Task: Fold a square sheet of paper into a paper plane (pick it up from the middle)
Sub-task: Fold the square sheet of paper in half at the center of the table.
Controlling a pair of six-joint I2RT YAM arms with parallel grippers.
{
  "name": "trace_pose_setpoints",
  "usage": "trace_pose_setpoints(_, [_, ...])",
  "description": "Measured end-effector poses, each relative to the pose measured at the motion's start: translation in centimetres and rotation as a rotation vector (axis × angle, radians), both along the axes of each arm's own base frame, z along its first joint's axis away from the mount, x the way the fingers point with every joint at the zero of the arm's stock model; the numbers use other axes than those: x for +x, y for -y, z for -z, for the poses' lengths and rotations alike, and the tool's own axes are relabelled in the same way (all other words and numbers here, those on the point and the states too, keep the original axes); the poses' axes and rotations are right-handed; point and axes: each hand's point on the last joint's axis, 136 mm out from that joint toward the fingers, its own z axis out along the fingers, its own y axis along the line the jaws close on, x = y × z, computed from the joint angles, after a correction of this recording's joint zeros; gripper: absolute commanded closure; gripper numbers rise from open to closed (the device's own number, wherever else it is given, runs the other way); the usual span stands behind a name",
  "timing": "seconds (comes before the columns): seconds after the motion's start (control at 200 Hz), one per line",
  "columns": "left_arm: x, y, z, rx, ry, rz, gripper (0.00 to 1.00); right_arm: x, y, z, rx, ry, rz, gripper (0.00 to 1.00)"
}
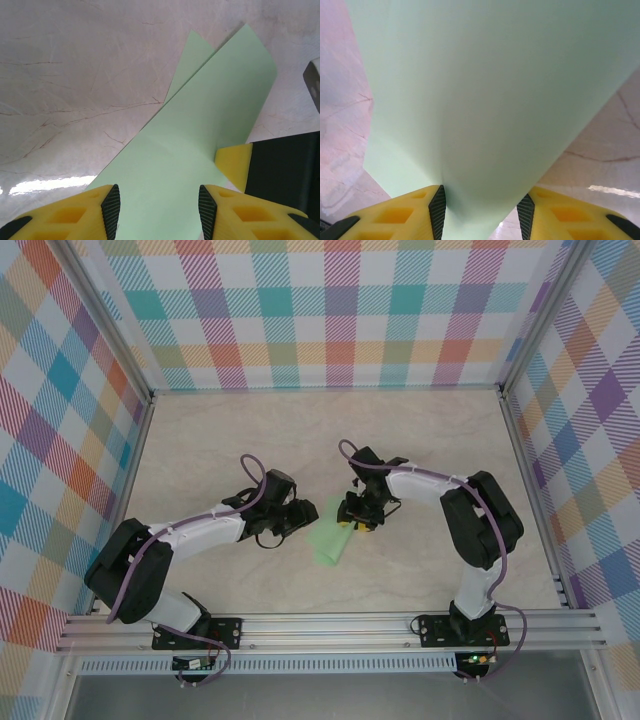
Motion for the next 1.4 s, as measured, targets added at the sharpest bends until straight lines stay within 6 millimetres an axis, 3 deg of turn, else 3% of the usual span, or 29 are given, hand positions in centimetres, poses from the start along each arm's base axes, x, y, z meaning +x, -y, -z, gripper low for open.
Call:
trace_pose_setpoints(0.645, [0.2,-0.4,0.2,0.003,-0.005,-0.012,0.52,2.1,-2.0,-1.1,0.045,0.119,-0.304,0.55])
trace_pose_setpoints(0.93, [0.1,-0.4,0.3,0.004,-0.006,-0.012,0.44,0.5,-0.8,-0.1,0.027,0.088,-0.304,0.51])
trace_pose_setpoints(1.07, [-0.1,-0.5,0.7,0.002,-0.015,-0.009,0.41,-0.6,-0.3,-0.8,0.044,0.091,-0.28,0.5])
trace_pose_setpoints(1.4, [-0.2,0.7,0.7,-0.061,-0.011,0.02,0.55,0.7,-0.4,-1.4,0.08,0.118,-0.186,0.52])
